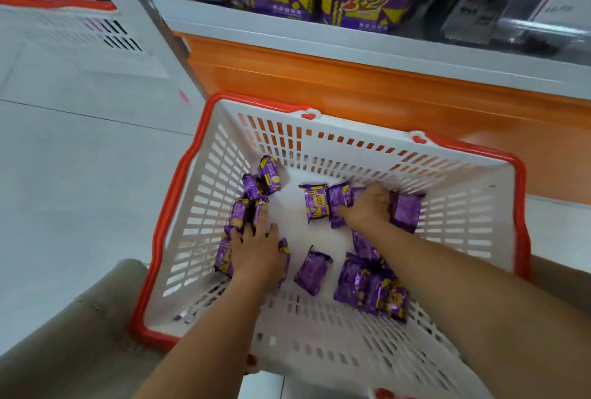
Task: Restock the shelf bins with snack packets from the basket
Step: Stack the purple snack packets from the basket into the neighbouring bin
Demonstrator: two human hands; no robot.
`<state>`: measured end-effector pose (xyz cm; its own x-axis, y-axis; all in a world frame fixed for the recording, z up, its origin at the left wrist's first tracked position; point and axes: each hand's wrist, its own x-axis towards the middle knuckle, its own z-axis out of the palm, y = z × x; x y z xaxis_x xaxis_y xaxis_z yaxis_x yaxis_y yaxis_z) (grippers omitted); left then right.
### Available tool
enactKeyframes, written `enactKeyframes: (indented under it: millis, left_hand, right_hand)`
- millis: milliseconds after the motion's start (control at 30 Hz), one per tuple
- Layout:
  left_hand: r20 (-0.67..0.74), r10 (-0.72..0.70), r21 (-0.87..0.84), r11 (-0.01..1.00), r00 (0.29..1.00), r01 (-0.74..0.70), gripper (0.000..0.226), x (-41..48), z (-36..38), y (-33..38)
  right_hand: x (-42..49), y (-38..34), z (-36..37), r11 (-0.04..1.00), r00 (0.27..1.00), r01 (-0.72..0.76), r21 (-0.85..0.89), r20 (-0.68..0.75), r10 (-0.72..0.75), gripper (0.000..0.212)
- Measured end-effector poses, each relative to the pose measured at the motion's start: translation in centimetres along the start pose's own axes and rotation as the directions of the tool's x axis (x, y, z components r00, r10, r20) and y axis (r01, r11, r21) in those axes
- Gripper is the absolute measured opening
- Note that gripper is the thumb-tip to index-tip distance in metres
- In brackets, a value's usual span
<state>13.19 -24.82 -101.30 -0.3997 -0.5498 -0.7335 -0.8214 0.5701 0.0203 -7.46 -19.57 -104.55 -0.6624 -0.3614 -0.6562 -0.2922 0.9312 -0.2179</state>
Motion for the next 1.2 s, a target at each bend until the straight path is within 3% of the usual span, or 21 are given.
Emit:
enactKeyframes:
  millis: [167,300,400,500,600,667,767,833,967,1100,1200]
  left_hand:
    - [-0.002,0.023,-0.077,0.997,1.000,-0.023,0.055,-0.1,-0.8,0.3]
    - [0.016,0.054,-0.180,0.982,0.998,-0.050,0.053,-0.3,-1.6,0.8]
    - [0.009,0.056,-0.208,0.977,0.998,-0.053,0.055,-0.3,-1.8,0.9]
    - [-0.018,0.054,-0.223,0.973,0.998,-0.056,0.057,-0.1,-1.7,0.8]
    - [-0.127,0.076,-0.135,0.986,0.989,-0.093,0.054,0.2,-1.8,0.9]
    - [-0.196,0.089,-0.099,0.989,0.976,-0.110,0.052,0.4,-1.7,1.2]
    - [-0.212,0.125,-0.080,0.986,0.969,-0.145,0.053,1.1,-1.6,1.7]
    - [-0.166,0.136,-0.085,0.985,0.977,-0.152,0.057,1.7,-1.6,1.9]
    - [-0.113,0.142,-0.116,0.981,0.983,-0.155,0.058,2.2,-1.9,1.8]
    - [-0.097,0.138,-0.130,0.980,0.986,-0.150,0.056,2.4,-2.1,1.8]
    - [-0.068,0.147,-0.129,0.980,0.987,-0.155,0.056,2.6,-2.0,1.8]
  right_hand:
    - [0.3,-0.2,-0.3,0.997,0.998,0.057,0.047,-0.014,-0.056,0.080]
    - [-0.2,-0.5,0.1,1.000,0.981,0.014,0.025,0.193,-0.018,0.085]
    - [-0.2,-0.6,0.4,0.994,0.979,0.045,0.104,0.196,-0.065,0.071]
    - [-0.1,-0.2,0.3,0.982,0.992,0.068,0.176,0.097,-0.086,0.050]
    - [-0.2,0.2,-0.1,0.942,0.988,0.131,0.310,-0.118,-0.099,0.010]
    - [-0.4,0.1,-0.4,0.888,0.988,0.133,0.440,-0.126,-0.085,0.019]
    - [-0.6,-0.3,-0.6,0.837,0.991,0.083,0.541,0.042,-0.126,0.021]
    - [-0.6,-0.9,-0.1,0.848,0.979,0.058,0.526,0.138,-0.153,0.014]
    - [0.0,-1.6,1.9,0.919,0.974,0.068,0.388,0.175,-0.146,0.017]
    - [-0.1,-1.4,2.5,0.894,0.964,0.020,0.448,0.229,-0.136,0.064]
    - [0.3,-1.4,2.3,0.894,0.954,-0.087,0.440,0.296,-0.053,0.059]
